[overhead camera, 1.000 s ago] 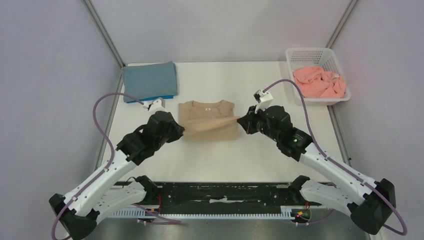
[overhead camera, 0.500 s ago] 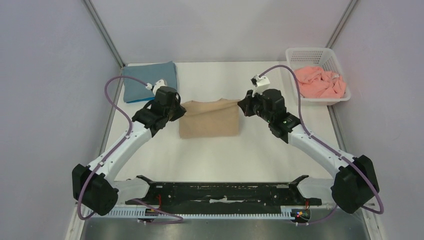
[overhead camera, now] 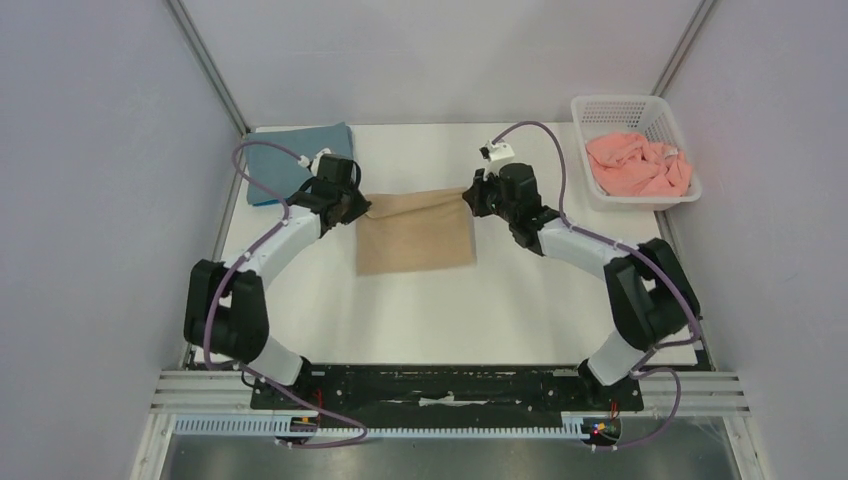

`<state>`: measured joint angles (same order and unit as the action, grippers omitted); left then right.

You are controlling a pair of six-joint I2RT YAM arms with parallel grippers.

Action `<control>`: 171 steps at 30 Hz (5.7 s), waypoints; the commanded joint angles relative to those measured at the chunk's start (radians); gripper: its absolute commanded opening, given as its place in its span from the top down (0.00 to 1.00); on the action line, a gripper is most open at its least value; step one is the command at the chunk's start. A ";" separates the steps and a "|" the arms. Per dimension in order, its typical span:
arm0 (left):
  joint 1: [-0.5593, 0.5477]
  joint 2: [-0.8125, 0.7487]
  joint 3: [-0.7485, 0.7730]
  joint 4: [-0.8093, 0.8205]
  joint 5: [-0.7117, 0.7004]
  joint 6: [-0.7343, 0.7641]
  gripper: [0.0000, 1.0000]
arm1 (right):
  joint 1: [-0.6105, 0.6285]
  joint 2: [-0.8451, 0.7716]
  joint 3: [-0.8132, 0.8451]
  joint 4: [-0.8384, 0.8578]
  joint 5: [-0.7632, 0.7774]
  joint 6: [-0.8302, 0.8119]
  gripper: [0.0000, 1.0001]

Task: Fold and stack the t-shirts
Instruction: Fold the long partially folded tshirt into a neat square, then put the neatly folded tshirt into the corner of the board with the left arm

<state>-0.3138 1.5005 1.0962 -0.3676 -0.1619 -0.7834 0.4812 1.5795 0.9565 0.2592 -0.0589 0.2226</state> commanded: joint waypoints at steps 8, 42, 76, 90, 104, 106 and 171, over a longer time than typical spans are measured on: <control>0.094 0.368 0.232 0.092 0.132 0.094 0.50 | -0.035 0.388 0.243 0.154 0.053 0.015 0.59; 0.097 0.113 -0.045 0.129 0.228 0.278 0.17 | 0.128 -0.255 -0.374 0.075 0.075 0.147 0.02; -0.111 0.547 0.348 -0.157 -0.212 0.365 0.98 | 0.082 -0.386 -0.479 0.056 0.166 -0.036 0.02; -0.127 0.540 0.624 -0.171 -0.591 0.499 0.98 | 0.080 -0.445 -0.524 0.054 0.291 -0.137 0.02; -0.109 0.608 0.846 -0.048 -0.808 0.781 0.98 | 0.079 -0.415 -0.512 0.037 0.370 -0.158 0.02; -0.094 0.601 0.855 -0.024 -0.815 0.840 0.98 | 0.077 -0.409 -0.513 0.036 0.381 -0.158 0.02; 0.354 0.713 0.718 0.339 -0.772 0.646 0.22 | 0.051 -0.226 -0.443 0.022 0.370 -0.113 0.02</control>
<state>0.0174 2.2360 1.8061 -0.0727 -0.8635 0.0013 0.5388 1.3495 0.4709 0.2707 0.2932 0.0963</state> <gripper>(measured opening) 0.738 0.979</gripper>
